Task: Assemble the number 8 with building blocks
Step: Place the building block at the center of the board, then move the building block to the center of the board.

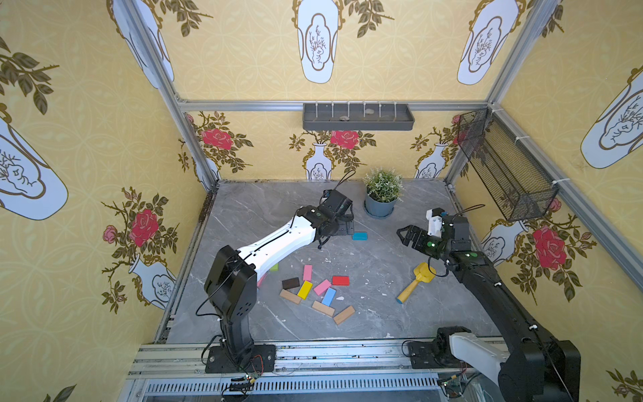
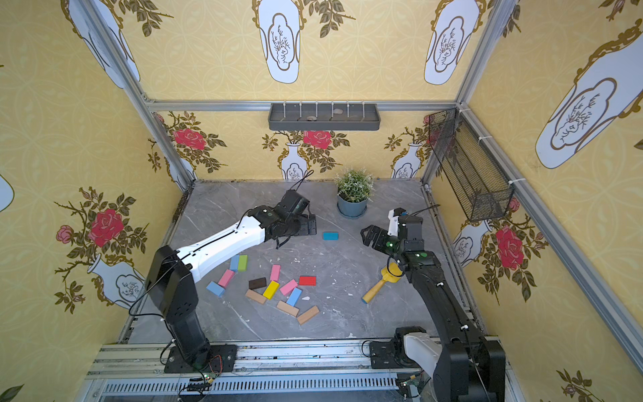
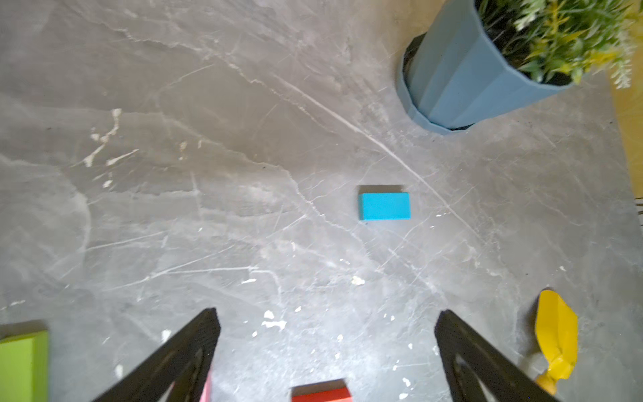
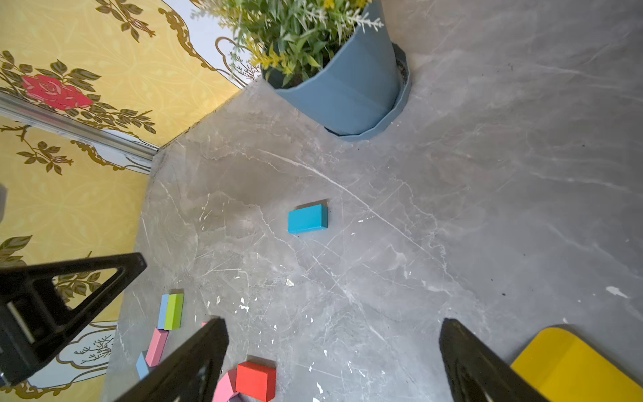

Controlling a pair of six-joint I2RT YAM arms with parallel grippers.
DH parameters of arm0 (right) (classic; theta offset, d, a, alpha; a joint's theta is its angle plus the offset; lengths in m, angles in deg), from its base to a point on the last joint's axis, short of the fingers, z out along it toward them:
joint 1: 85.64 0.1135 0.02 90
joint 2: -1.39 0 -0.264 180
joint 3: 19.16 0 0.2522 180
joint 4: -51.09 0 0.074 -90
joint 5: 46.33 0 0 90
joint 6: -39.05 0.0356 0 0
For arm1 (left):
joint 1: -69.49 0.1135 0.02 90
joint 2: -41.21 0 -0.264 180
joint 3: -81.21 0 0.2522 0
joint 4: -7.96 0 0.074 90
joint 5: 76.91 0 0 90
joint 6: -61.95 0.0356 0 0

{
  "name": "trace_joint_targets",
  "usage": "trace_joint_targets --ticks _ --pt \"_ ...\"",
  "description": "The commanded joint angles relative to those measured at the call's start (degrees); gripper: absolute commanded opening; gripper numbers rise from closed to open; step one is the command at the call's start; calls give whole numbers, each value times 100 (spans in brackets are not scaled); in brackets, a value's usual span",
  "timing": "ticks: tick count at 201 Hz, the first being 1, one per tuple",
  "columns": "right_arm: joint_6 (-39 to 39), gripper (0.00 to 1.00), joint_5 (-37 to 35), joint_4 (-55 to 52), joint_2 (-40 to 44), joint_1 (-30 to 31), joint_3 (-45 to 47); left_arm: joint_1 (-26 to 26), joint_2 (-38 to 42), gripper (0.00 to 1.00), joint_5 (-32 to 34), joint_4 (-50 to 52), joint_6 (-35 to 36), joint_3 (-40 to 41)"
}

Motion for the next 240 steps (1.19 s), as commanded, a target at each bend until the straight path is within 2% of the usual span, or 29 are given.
trace_joint_targets --ticks 1,27,60,112,149,169,204,240 --pt "160 98 40 -70 -171 123 -40 129 486 100 14 -399 81 705" --pt "292 98 -92 -30 -471 547 -32 315 1242 100 -37 -573 62 1644" --pt "154 98 -333 41 -1005 1511 -312 556 2180 100 -42 -544 -8 2457" --pt "-1703 98 -426 -704 -2258 3032 -1442 818 3577 100 189 189 186 2727" --pt "-2698 98 -67 -914 -2868 3373 -1874 1087 4166 100 35 724 634 2503" --pt "-3086 98 80 -1084 -3240 3515 -2060 1246 4254 100 -343 935 893 2376" --pt "-3400 98 266 -1278 -3786 3718 -2380 1421 4169 100 -1133 1172 1453 2264" --pt "-3533 95 209 -1465 -4146 3836 -2595 1617 4299 100 -1060 980 1926 2620"
